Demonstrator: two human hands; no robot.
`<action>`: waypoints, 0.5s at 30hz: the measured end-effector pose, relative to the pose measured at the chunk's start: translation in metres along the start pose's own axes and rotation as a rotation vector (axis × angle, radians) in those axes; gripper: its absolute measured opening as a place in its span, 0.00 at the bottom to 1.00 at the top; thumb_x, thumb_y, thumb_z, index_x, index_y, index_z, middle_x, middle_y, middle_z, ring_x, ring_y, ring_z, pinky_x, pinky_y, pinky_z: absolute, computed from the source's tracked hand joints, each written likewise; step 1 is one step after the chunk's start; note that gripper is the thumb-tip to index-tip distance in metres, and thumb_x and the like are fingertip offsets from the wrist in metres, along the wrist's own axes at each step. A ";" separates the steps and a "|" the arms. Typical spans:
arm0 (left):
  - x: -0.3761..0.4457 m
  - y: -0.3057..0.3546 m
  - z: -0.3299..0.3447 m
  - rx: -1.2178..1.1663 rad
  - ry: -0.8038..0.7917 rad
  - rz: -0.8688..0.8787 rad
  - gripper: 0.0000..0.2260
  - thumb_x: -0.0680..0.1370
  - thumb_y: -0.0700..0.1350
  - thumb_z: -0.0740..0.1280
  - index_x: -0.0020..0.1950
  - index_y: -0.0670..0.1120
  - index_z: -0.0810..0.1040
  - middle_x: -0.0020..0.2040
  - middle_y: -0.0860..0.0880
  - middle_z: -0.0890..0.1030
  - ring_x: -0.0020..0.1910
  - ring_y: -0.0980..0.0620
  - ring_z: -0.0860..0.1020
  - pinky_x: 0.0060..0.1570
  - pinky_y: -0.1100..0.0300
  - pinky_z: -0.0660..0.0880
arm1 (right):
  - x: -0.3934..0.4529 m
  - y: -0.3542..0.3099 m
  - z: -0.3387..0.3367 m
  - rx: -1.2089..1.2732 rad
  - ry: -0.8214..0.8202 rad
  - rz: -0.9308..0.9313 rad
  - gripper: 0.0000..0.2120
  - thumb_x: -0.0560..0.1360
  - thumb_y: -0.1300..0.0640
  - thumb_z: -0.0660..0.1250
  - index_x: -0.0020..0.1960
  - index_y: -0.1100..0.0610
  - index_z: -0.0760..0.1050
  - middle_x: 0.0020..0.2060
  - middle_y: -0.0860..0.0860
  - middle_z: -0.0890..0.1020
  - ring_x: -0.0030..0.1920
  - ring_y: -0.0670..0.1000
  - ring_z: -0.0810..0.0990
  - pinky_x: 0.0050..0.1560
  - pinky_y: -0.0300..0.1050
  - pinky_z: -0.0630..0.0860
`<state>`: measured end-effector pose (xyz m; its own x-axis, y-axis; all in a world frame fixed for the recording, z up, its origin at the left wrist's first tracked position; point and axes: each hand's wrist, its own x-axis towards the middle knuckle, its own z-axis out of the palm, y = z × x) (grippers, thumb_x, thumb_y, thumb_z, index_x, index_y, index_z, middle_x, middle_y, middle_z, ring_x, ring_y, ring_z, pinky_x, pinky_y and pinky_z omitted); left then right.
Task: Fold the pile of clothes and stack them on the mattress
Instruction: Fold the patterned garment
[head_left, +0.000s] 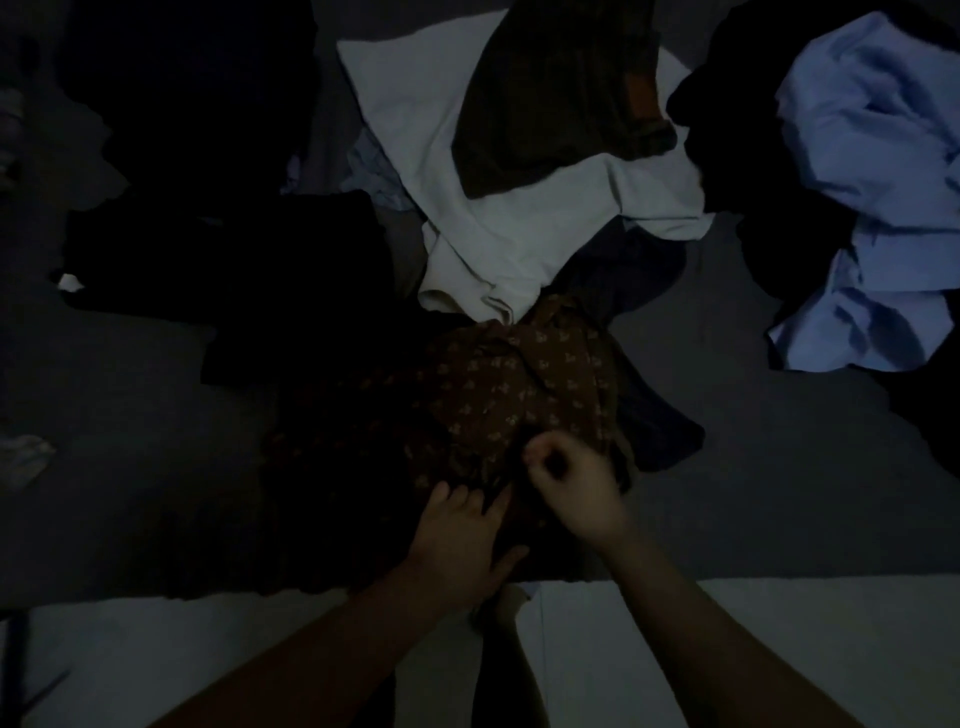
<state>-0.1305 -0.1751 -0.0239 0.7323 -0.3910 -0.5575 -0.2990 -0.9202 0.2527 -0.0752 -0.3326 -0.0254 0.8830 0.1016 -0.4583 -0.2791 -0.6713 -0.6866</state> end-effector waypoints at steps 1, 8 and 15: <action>-0.002 0.003 -0.001 -0.037 0.034 0.019 0.30 0.77 0.62 0.46 0.73 0.48 0.62 0.63 0.46 0.74 0.61 0.46 0.69 0.64 0.52 0.56 | 0.003 -0.004 0.012 -0.096 -0.155 -0.039 0.15 0.75 0.56 0.67 0.61 0.54 0.74 0.52 0.48 0.77 0.54 0.47 0.76 0.53 0.39 0.72; -0.021 -0.003 0.006 0.033 0.019 0.168 0.14 0.55 0.55 0.74 0.35 0.51 0.78 0.26 0.56 0.76 0.28 0.56 0.76 0.48 0.59 0.67 | 0.009 -0.004 0.042 -0.681 -0.288 0.048 0.19 0.78 0.53 0.61 0.68 0.53 0.68 0.62 0.54 0.74 0.62 0.56 0.73 0.58 0.47 0.72; -0.034 -0.040 -0.024 0.116 0.019 -0.181 0.19 0.83 0.52 0.47 0.64 0.45 0.71 0.62 0.45 0.75 0.62 0.45 0.71 0.67 0.49 0.55 | -0.002 -0.039 -0.009 0.742 0.075 0.558 0.10 0.80 0.57 0.60 0.54 0.59 0.77 0.49 0.54 0.80 0.49 0.53 0.78 0.43 0.41 0.74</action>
<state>-0.1287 -0.1249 0.0034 0.7914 -0.2198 -0.5704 -0.2295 -0.9717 0.0561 -0.0623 -0.3129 0.0076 0.5636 -0.1599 -0.8104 -0.8172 0.0349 -0.5753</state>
